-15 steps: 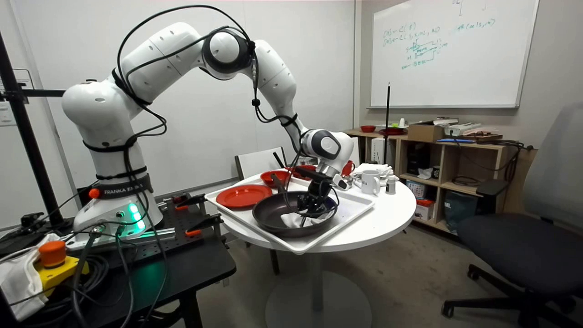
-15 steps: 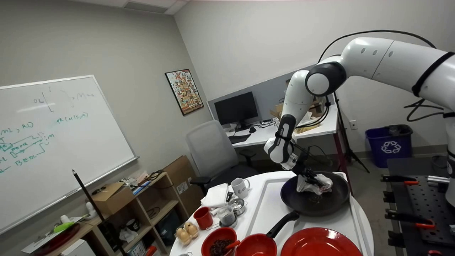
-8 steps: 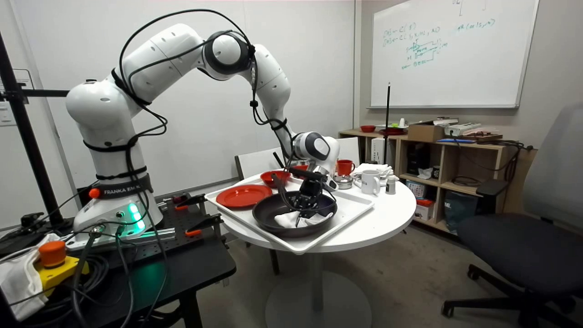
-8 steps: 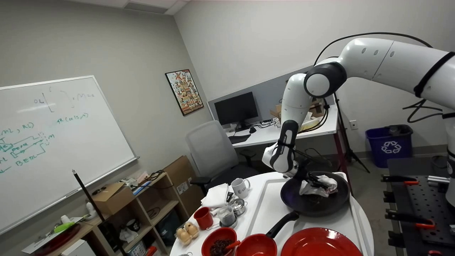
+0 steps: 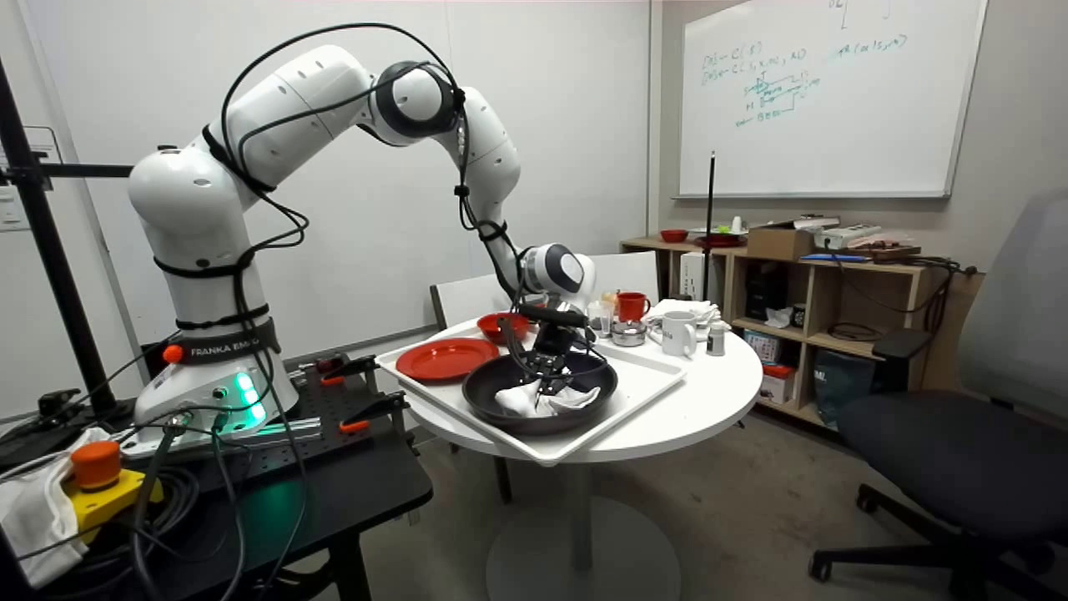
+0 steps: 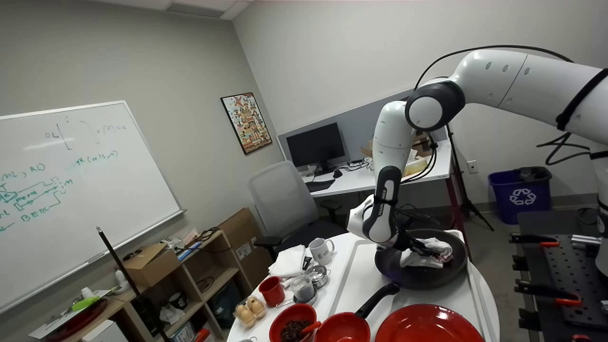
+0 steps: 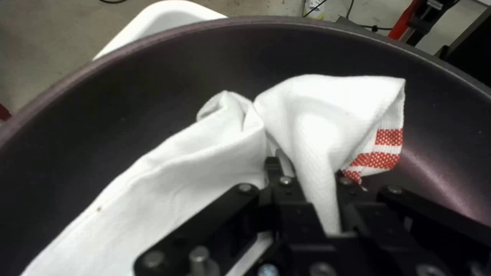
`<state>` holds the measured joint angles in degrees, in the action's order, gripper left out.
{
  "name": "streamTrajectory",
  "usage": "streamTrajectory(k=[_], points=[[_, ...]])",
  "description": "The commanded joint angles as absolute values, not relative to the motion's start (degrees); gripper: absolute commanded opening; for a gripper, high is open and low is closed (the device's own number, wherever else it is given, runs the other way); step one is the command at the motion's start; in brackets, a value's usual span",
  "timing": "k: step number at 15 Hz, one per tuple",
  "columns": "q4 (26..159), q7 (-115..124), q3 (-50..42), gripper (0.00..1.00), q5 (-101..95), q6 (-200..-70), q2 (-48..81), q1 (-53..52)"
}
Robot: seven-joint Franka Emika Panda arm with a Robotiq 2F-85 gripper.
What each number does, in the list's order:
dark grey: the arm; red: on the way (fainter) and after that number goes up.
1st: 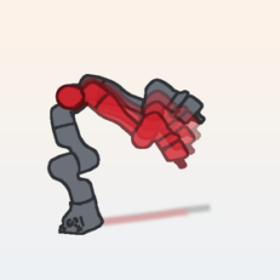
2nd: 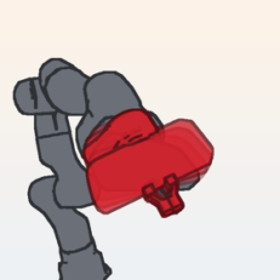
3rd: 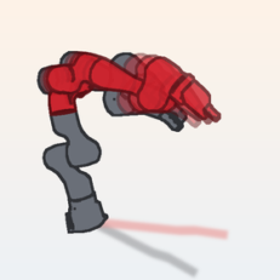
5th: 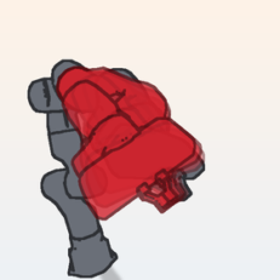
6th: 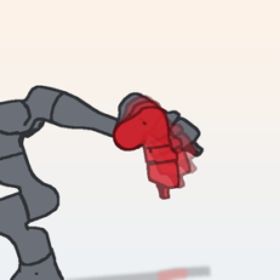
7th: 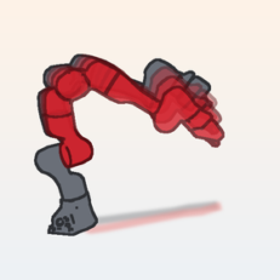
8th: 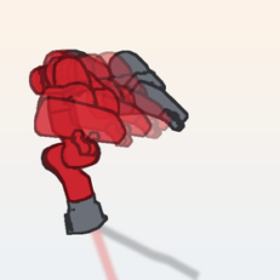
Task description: Use the towel to wipe the pan
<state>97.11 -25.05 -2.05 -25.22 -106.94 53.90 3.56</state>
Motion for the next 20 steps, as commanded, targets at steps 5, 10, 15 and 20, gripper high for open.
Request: streamTrajectory(k=[5, 10, 15, 20], points=[[101.9, -29.0, 1.9, 0.04, -28.6, -111.7, 53.7, 2.0], [104.1, -35.0, 4.1, 0.04, -28.7, -113.9, 52.3, 3.1], [105.9, -43.1, 5.6, 0.04, -27.3, -117.0, 50.6, 4.7], [108.0, -49.6, 6.5, 0.04, -25.5, -121.0, 48.9, 6.6]])
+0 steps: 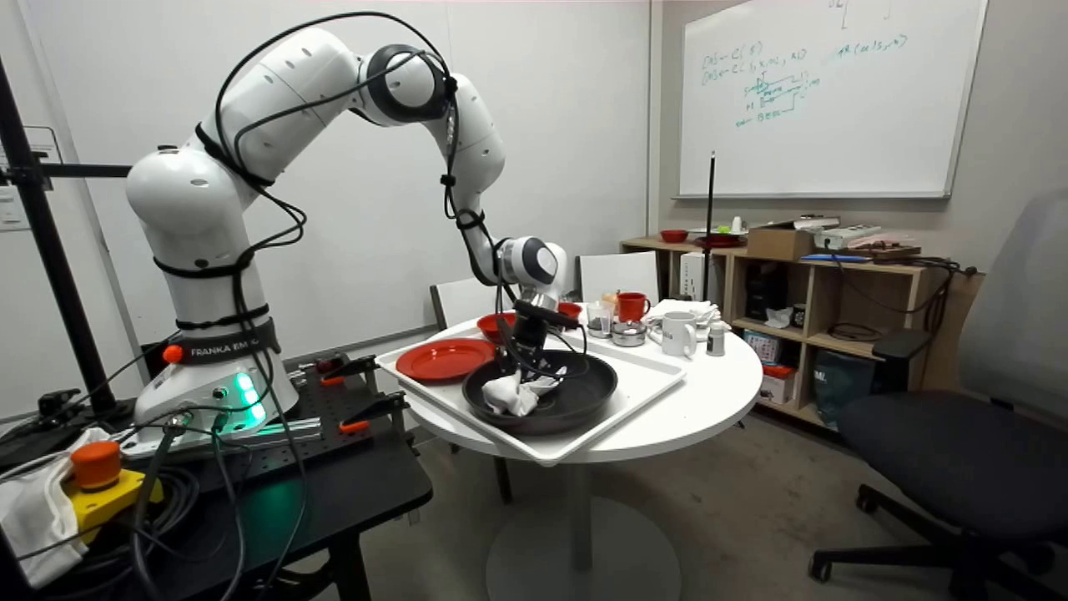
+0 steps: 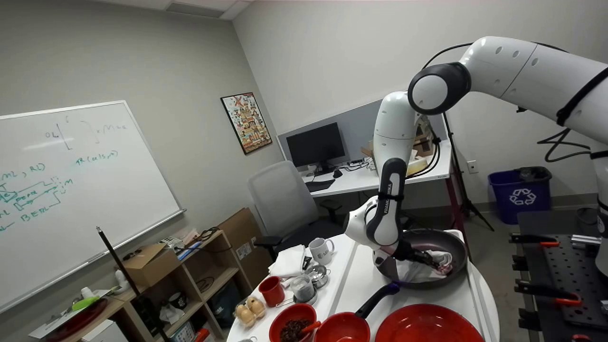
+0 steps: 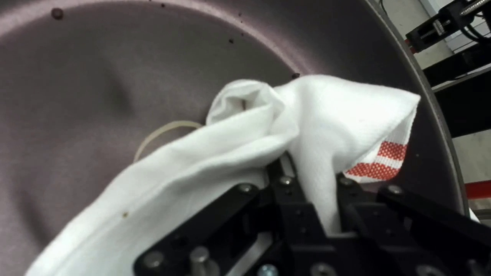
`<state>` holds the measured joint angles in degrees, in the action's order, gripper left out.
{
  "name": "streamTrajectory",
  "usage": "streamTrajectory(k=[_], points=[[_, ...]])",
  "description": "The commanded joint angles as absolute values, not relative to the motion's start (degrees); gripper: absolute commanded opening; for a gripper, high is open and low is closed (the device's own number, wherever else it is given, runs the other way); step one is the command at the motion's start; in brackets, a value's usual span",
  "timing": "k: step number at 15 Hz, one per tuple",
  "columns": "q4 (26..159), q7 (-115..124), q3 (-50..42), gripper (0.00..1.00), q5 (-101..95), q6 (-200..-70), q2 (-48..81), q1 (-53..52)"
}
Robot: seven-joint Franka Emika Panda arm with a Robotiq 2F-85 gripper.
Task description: Use the towel to wipe the pan
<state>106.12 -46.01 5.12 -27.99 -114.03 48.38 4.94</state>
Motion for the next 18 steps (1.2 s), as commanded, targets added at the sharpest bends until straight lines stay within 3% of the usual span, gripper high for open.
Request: streamTrajectory(k=[1, 18], points=[[108.6, -50.2, 6.6, 0.04, -25.0, -122.3, 48.5, 6.9], [116.5, -58.0, 8.9, 0.04, -10.8, -142.6, 43.4, 11.7]])
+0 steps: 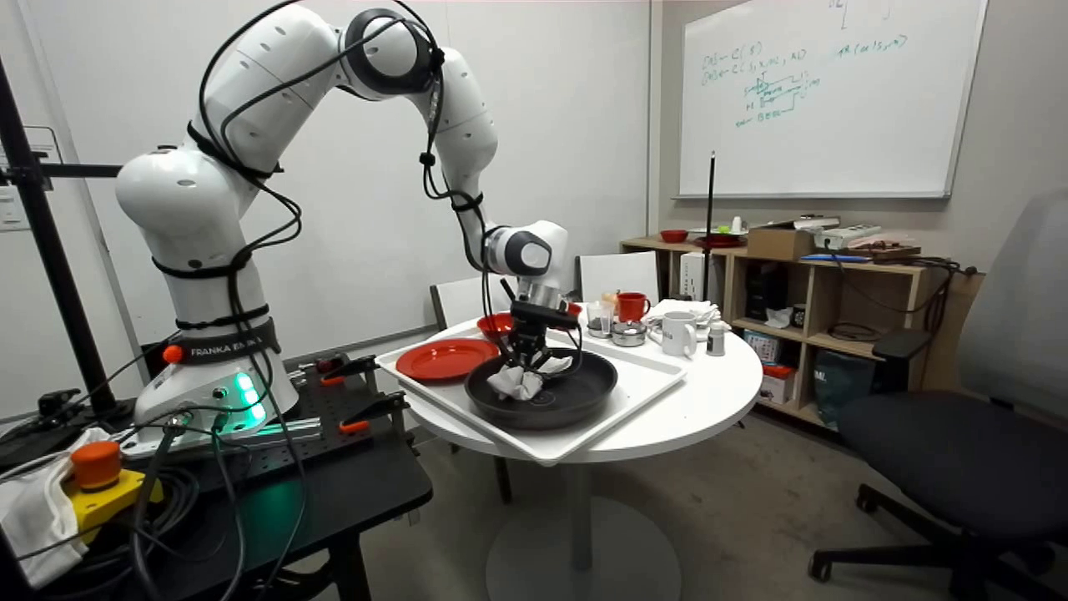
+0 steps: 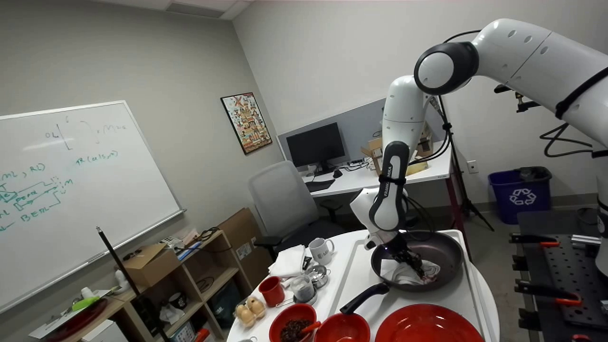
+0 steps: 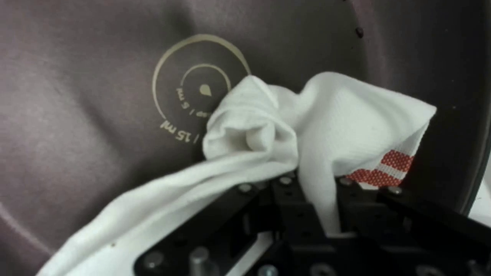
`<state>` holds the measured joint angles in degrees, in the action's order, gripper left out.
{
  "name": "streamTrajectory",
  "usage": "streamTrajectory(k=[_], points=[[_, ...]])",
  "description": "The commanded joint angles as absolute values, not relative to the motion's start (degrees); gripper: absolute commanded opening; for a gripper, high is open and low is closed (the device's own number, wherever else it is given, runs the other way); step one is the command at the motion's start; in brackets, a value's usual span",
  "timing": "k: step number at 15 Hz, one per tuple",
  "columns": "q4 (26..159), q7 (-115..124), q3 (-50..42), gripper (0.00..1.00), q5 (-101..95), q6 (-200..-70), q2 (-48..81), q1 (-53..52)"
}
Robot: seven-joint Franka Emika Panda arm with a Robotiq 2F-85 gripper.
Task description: Use the towel to wipe the pan
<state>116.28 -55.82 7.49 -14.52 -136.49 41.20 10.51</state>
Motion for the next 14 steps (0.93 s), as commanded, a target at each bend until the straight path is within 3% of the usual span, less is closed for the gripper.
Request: streamTrajectory(k=[1, 14], points=[[116.4, -58.3, 9.1, 0.04, -9.9, -143.4, 43.5, 12.0], [118.6, -57.5, 10.9, 0.04, -5.2, -158.2, 43.9, 14.5]])
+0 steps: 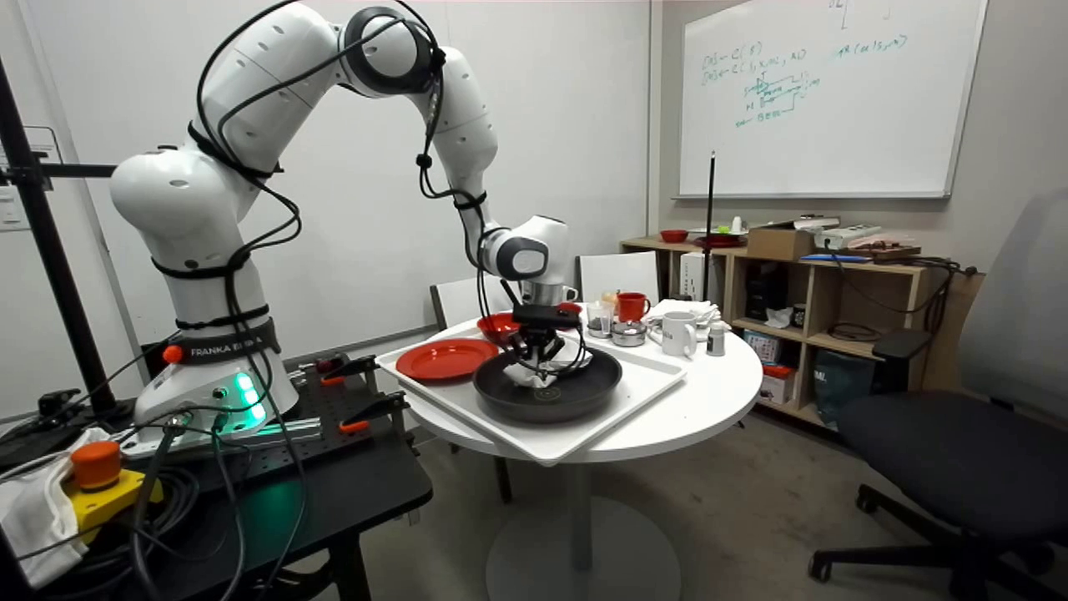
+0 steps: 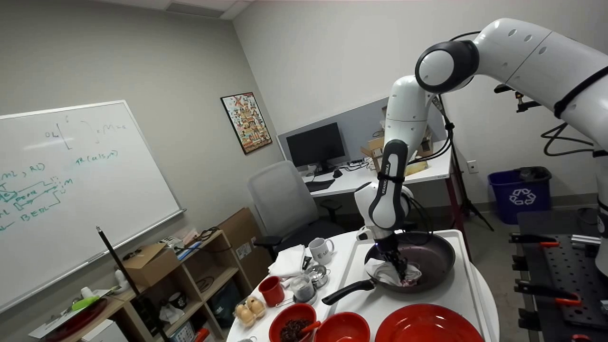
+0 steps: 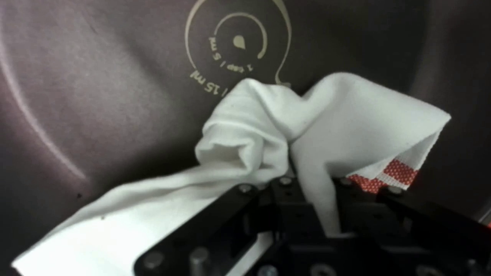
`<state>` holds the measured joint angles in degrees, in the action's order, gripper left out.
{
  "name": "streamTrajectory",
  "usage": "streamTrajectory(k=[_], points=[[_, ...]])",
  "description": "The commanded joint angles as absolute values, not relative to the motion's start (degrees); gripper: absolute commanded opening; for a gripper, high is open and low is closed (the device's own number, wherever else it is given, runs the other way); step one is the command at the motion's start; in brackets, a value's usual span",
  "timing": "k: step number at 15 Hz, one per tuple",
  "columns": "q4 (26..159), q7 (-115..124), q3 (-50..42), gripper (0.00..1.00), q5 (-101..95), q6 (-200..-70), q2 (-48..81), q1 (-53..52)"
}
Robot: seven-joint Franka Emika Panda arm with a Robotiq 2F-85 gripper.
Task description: Use the towel to wipe the pan
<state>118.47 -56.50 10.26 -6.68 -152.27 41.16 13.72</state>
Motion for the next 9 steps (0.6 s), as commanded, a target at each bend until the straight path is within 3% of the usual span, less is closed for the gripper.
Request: streamTrajectory(k=[1, 9], points=[[118.6, -57.3, 10.9, 0.04, -5.2, -159.3, 44.1, 14.5], [117.4, -51.7, 8.6, 0.04, -6.8, -167.5, 46.1, 13.6]])
